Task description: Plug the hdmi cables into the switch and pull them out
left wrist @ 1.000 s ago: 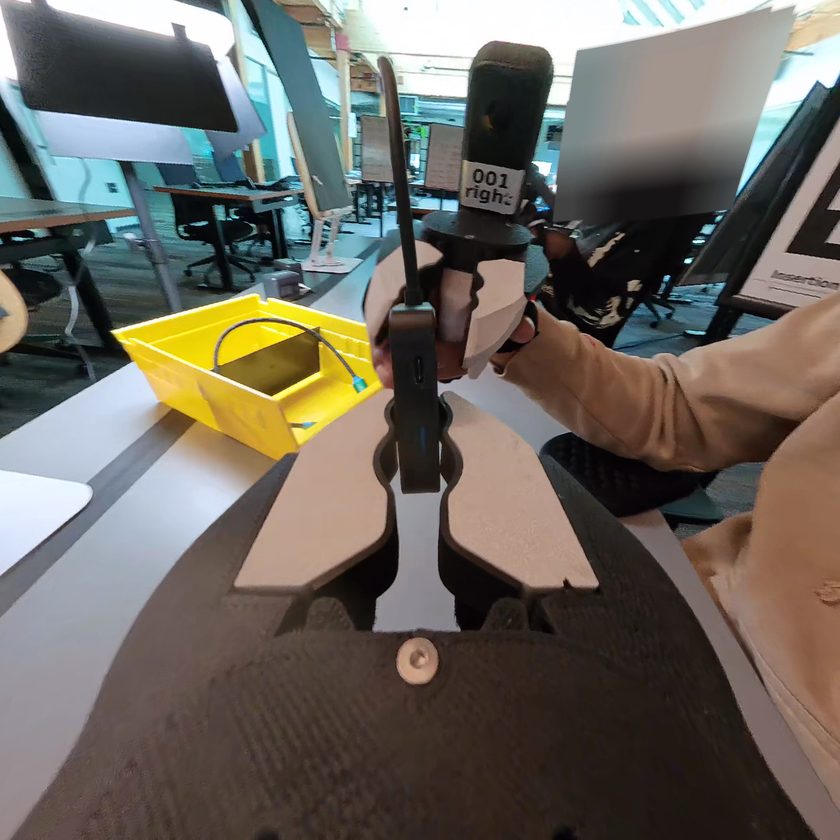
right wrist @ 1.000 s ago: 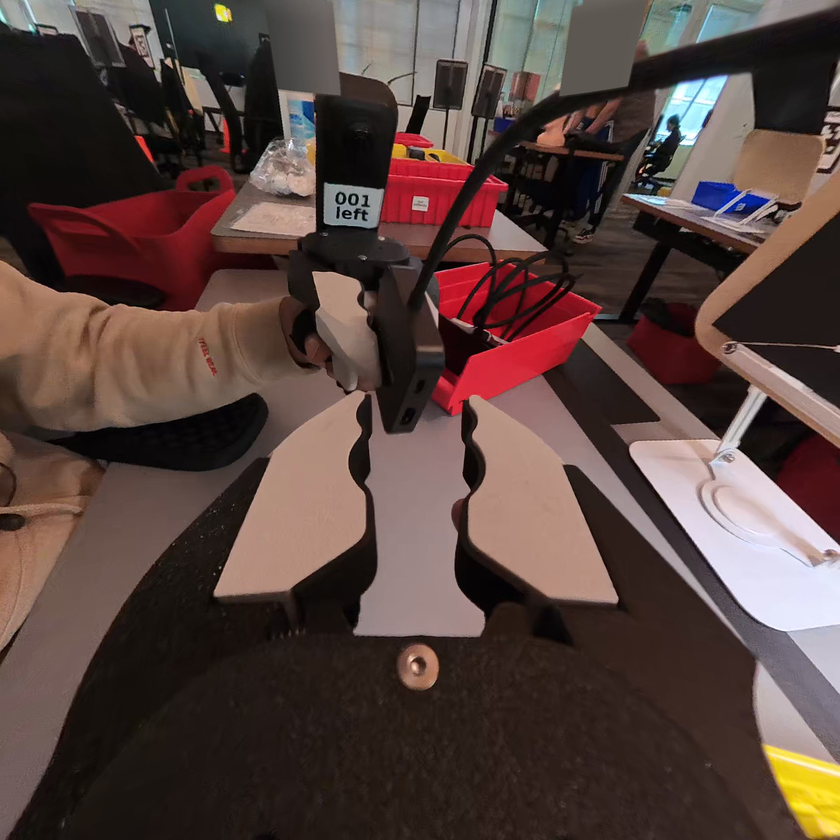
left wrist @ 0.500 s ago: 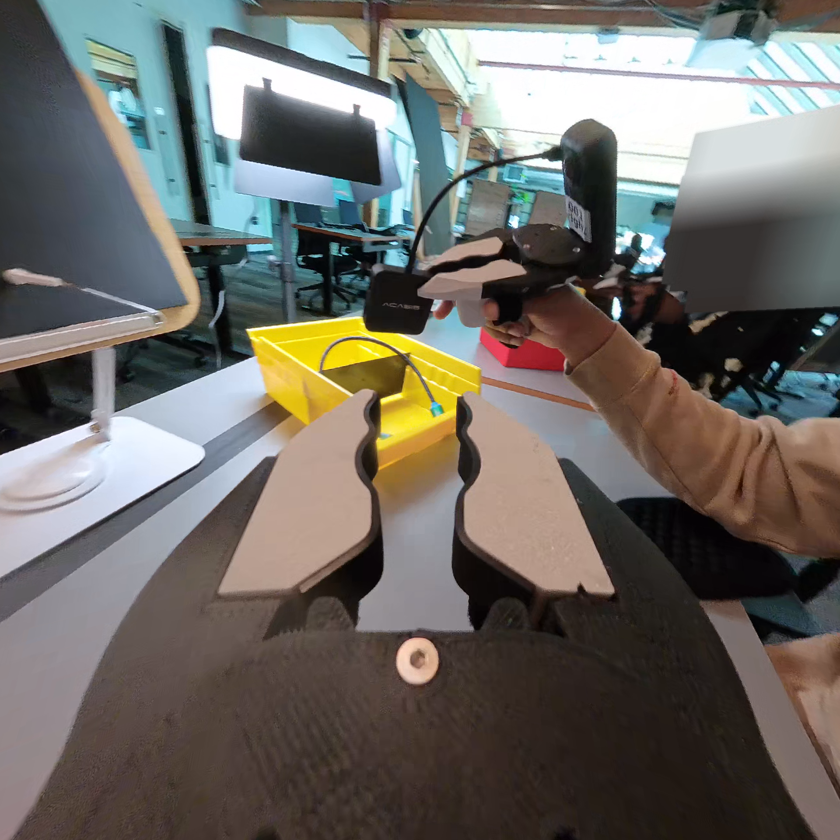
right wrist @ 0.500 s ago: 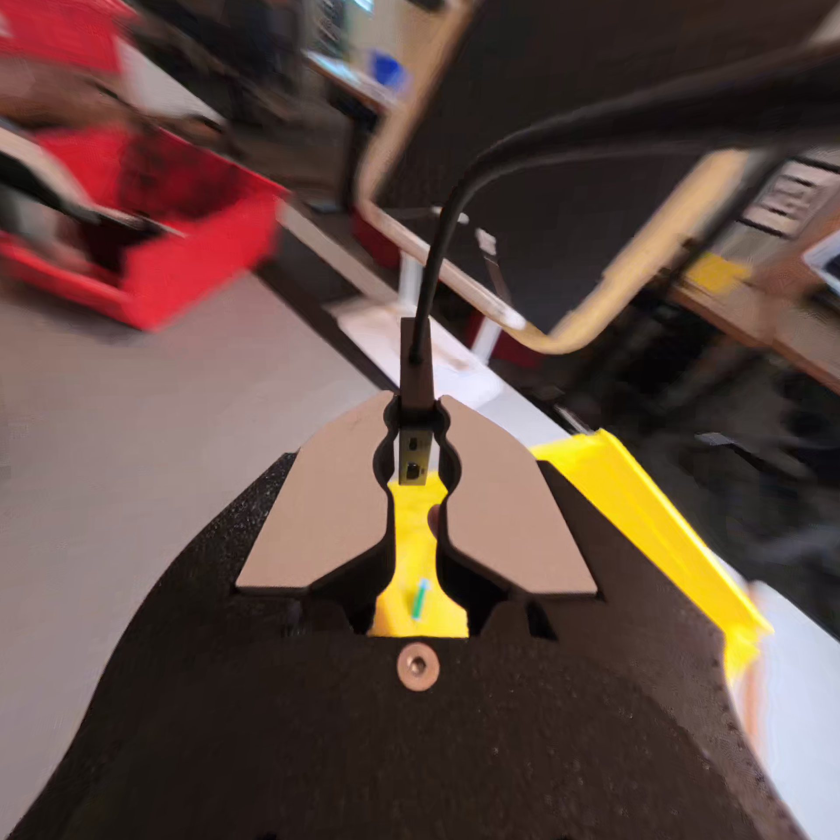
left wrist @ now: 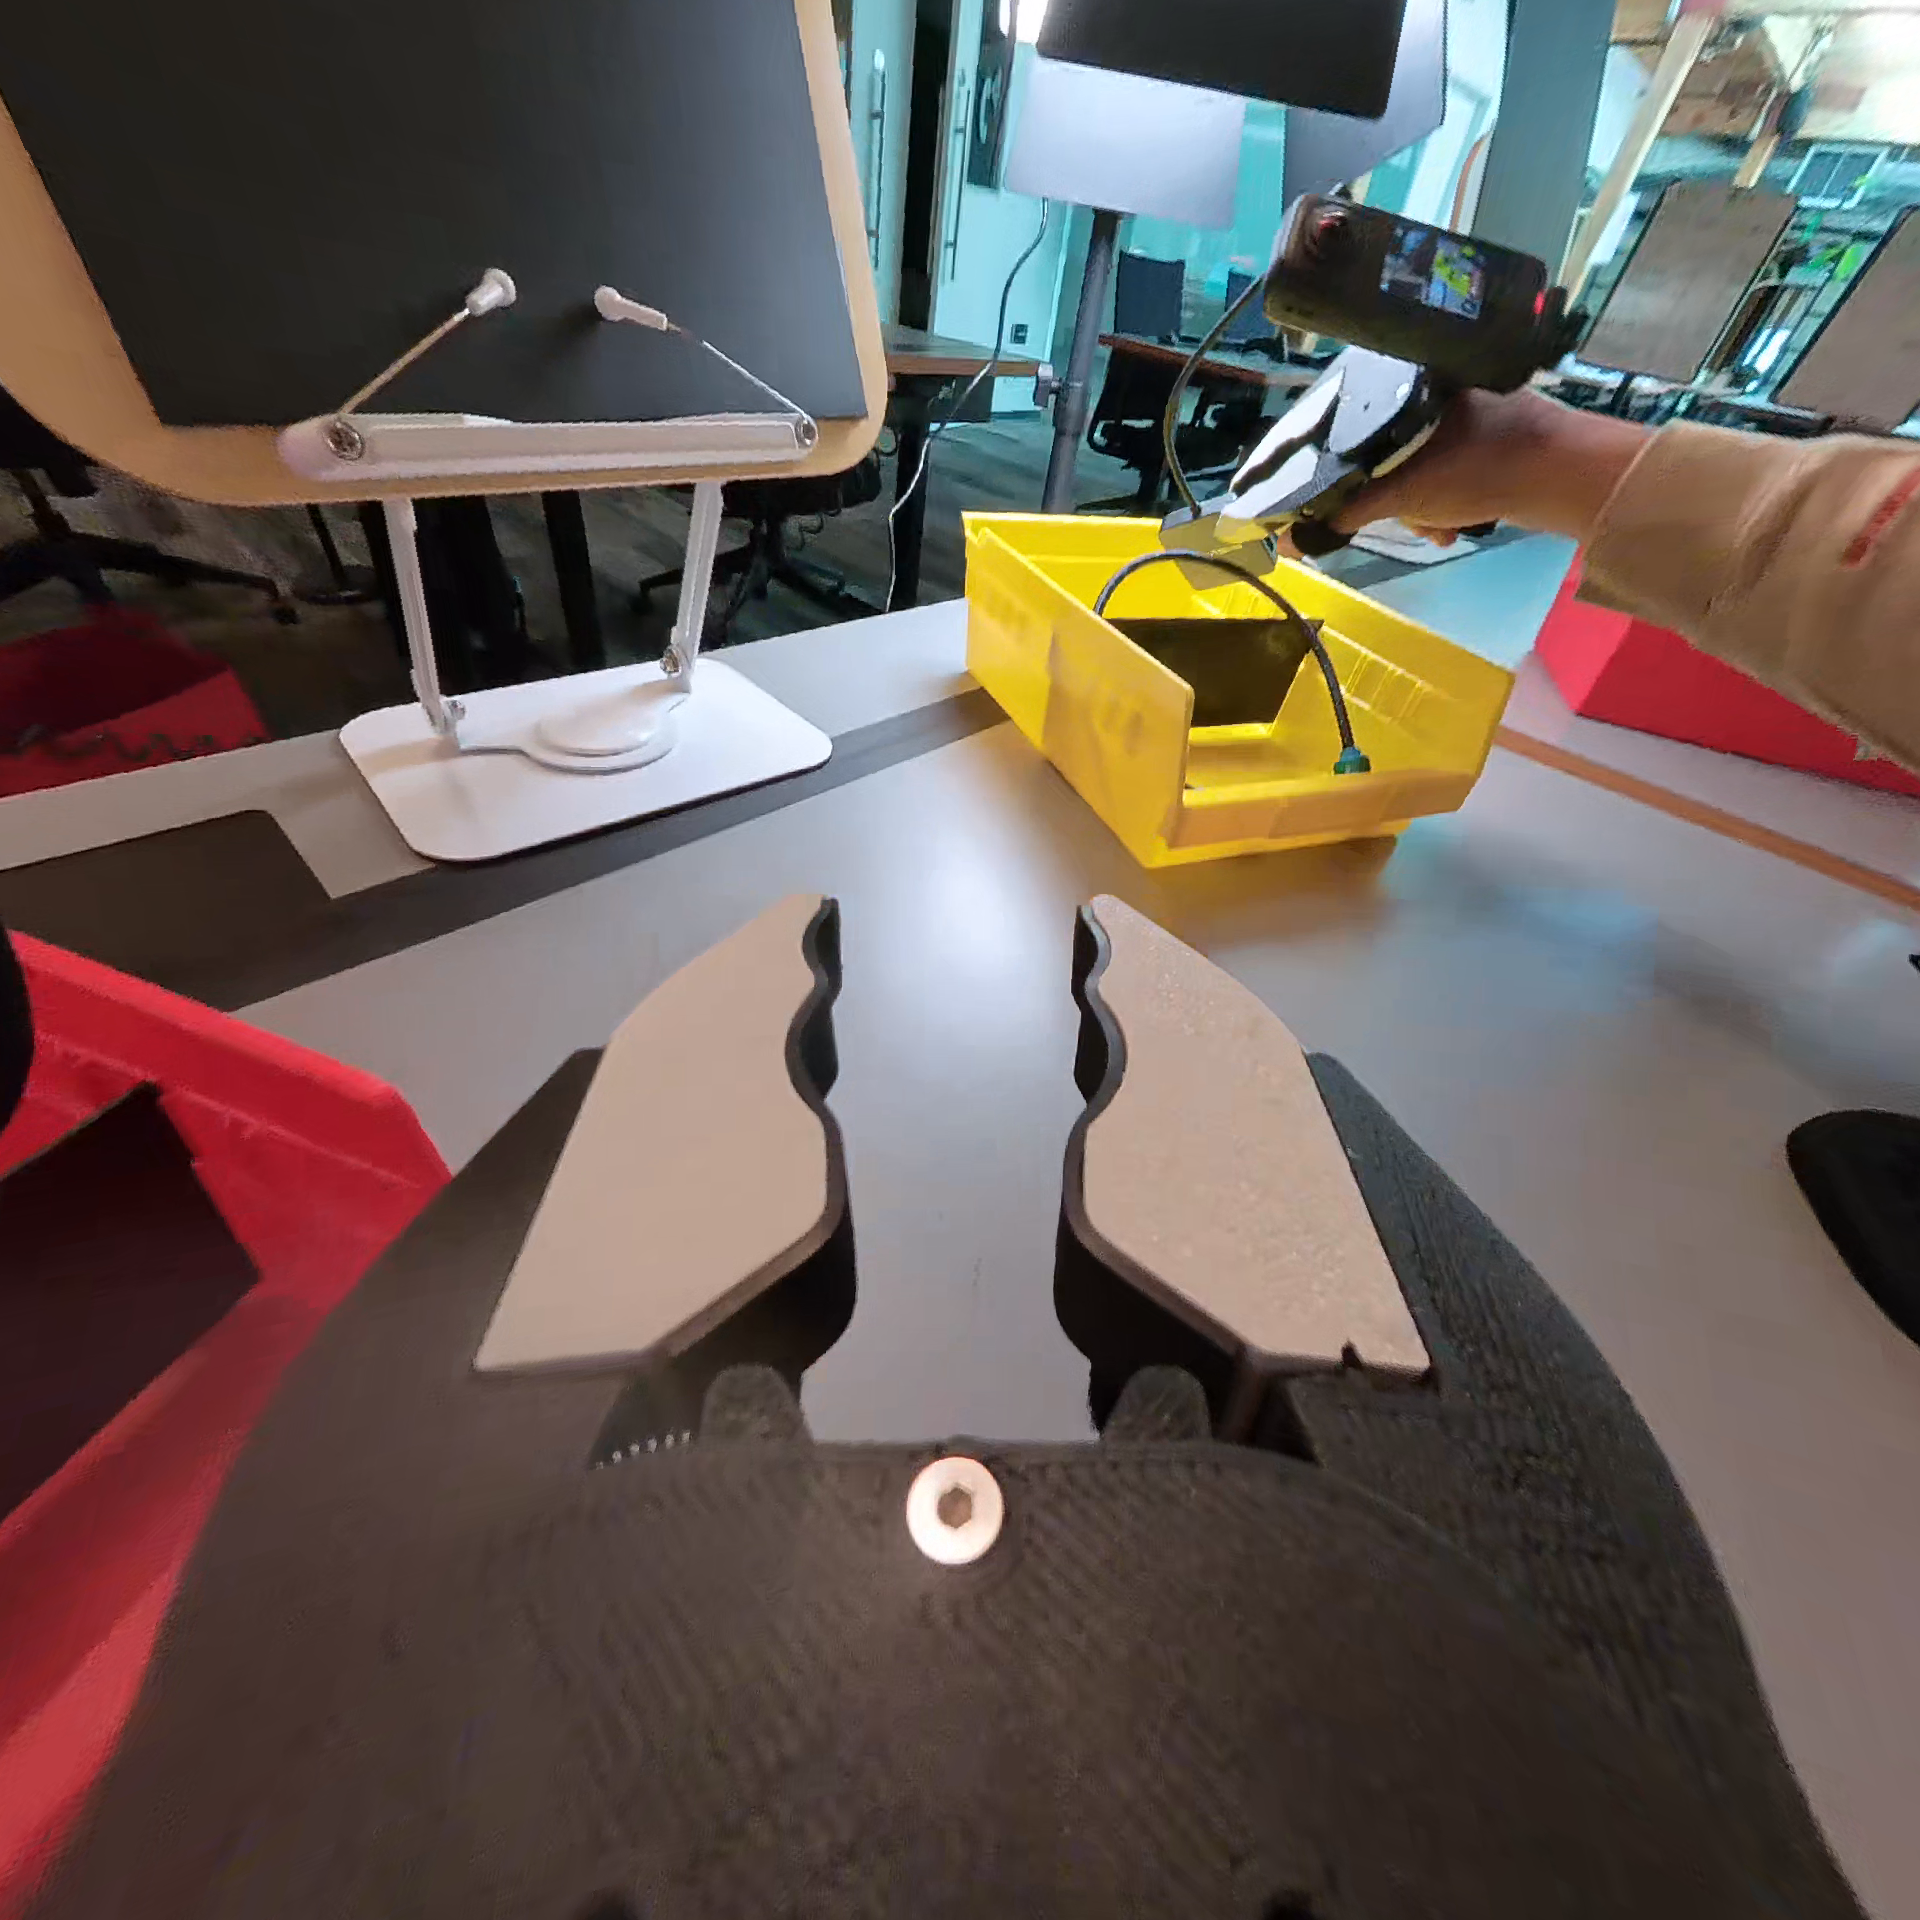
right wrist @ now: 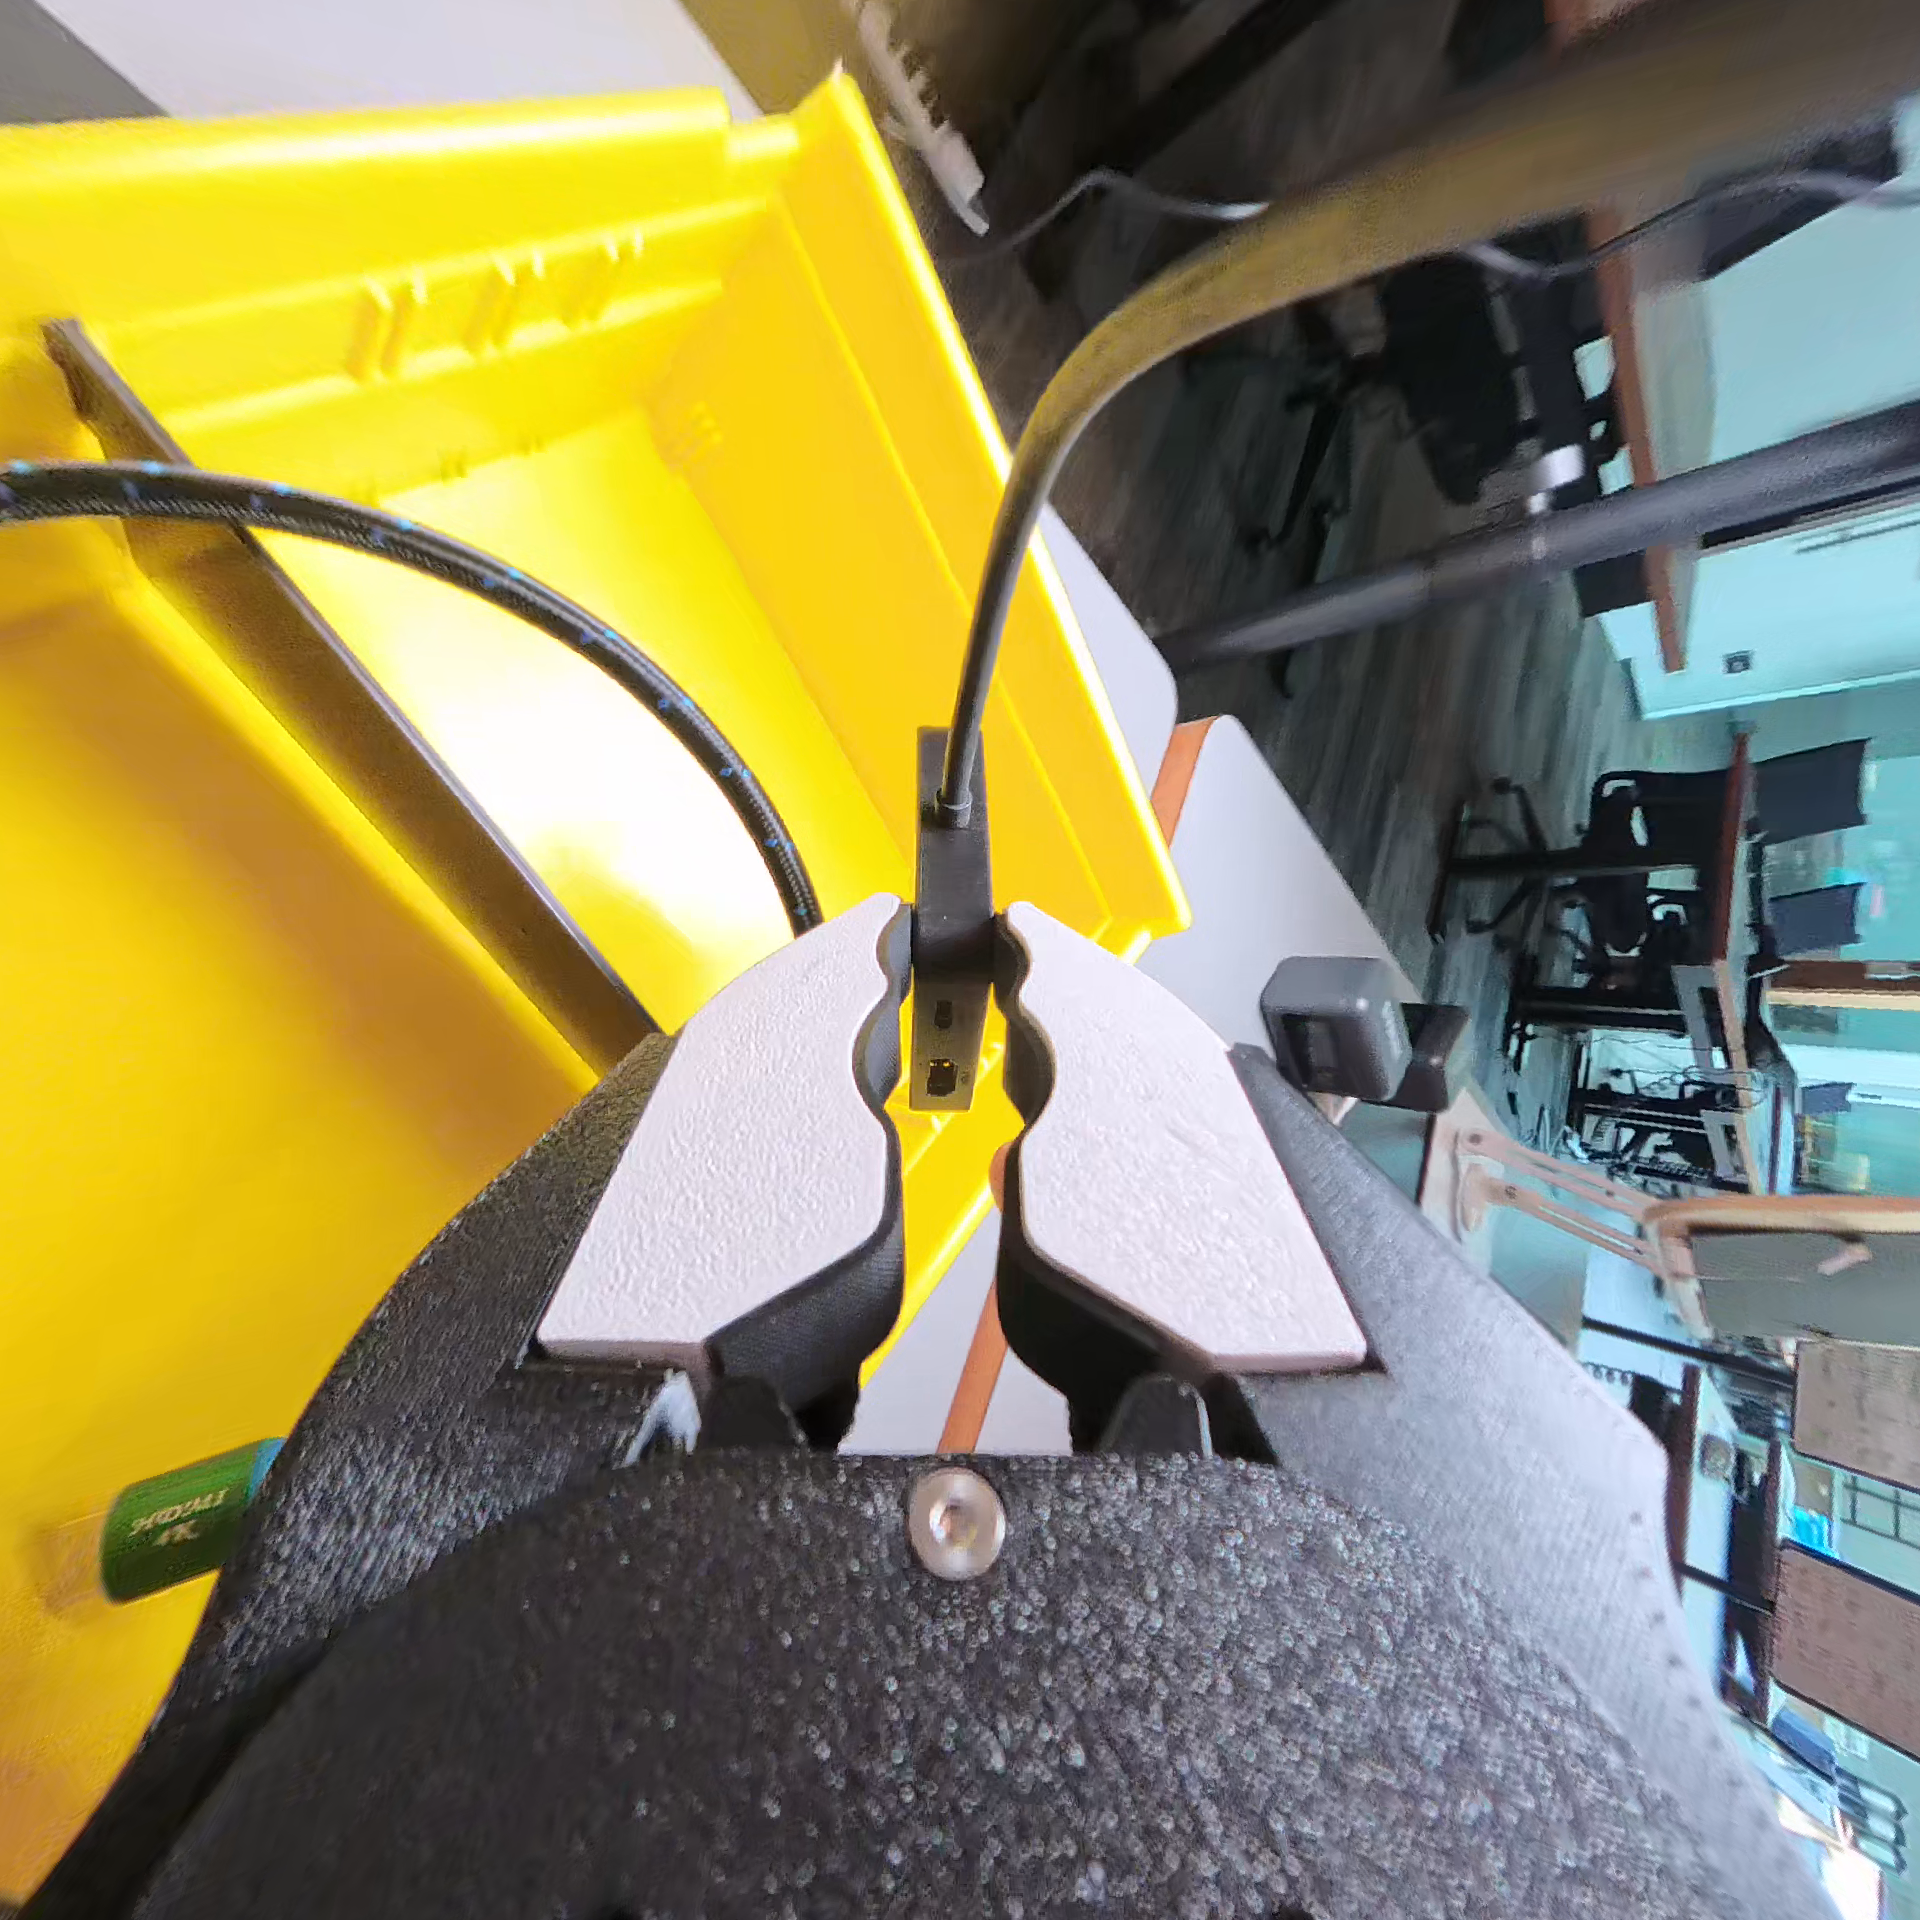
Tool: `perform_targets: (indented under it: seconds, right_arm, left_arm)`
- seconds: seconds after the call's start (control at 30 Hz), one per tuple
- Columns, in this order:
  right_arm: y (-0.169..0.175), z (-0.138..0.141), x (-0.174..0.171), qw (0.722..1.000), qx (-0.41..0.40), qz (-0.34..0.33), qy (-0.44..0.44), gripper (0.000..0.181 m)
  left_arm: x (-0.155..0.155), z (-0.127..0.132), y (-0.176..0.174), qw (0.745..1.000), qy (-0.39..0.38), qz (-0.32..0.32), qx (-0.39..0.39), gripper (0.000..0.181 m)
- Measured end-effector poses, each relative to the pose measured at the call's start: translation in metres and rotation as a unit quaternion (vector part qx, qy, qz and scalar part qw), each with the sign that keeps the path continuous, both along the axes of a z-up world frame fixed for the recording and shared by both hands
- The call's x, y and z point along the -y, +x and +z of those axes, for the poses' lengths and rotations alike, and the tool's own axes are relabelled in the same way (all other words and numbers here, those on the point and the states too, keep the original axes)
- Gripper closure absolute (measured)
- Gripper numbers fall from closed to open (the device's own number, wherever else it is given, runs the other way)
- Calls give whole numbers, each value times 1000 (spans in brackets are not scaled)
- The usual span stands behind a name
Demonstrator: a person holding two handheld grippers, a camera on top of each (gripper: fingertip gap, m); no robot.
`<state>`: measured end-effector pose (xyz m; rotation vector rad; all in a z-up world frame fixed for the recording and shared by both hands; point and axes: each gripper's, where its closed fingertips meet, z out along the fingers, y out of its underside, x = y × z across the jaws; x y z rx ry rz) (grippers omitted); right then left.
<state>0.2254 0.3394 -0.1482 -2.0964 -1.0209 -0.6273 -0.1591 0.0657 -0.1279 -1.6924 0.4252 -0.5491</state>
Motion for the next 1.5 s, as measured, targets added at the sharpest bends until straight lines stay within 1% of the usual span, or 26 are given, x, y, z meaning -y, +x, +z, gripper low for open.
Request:
perform_targets:
  seconds: [0.13, 0.27, 0.4, 0.53, 0.6, 0.63, 0.73, 0.8, 0.83, 0.93, 1.03, 1.13, 1.27, 1.37, 1.5]
  right_arm:
    - [9, -15, -5, 999, 20, -8, -37, 166]
    - [8, -12, -4, 999, 14, -11, -37, 161]
    - [0, 6, -1, 1000, -24, -2, -2, 160]
    - [-21, 33, 11, 993, -106, 22, 46, 158]
    - [-40, 48, 25, 981, -178, 43, 71, 158]
    - [-51, 56, 35, 970, -222, 56, 82, 158]
    - [-92, 73, 80, 920, -363, 109, 97, 158]
    - [-117, 74, 119, 887, -427, 145, 99, 157]
    - [-128, 70, 139, 872, -452, 160, 96, 157]
    - [-155, 49, 191, 844, -501, 177, 68, 155]
    - [-176, 30, 223, 831, -528, 166, 59, 154]
    - [-186, 14, 228, 832, -524, 158, 90, 154]
    - [-192, -11, 228, 836, -513, 169, 98, 154]
    - [-193, -25, 231, 844, -485, 197, 117, 156]
    - [-200, -21, 236, 832, -495, 227, 108, 161]
  left_arm:
    - [10, -12, 2, 1000, -7, -6, -7, 138]
    - [14, -22, 4, 1000, -18, -14, -19, 139]
    - [16, -20, 2, 1000, -13, -10, -25, 139]
    - [16, -20, -3, 1000, -12, -2, -25, 139]
    - [15, -20, -6, 1000, -13, 3, -26, 139]
    - [15, -21, -7, 1000, -13, 6, -26, 139]
    - [13, -22, -12, 999, -14, 16, -26, 139]
    - [11, -23, -15, 999, -17, 23, -26, 139]
    - [10, -25, -16, 999, -19, 25, -27, 139]
    - [7, -27, -20, 999, -24, 32, -33, 139]
    - [6, -28, -21, 998, -25, 37, -32, 139]
    - [5, -30, -23, 998, -22, 49, -42, 139]
    - [0, -33, -34, 994, -9, 86, -72, 139]
    - [-5, -28, -55, 986, 10, 133, -99, 141]
    - [-12, -12, -101, 973, 10, 191, -133, 141]
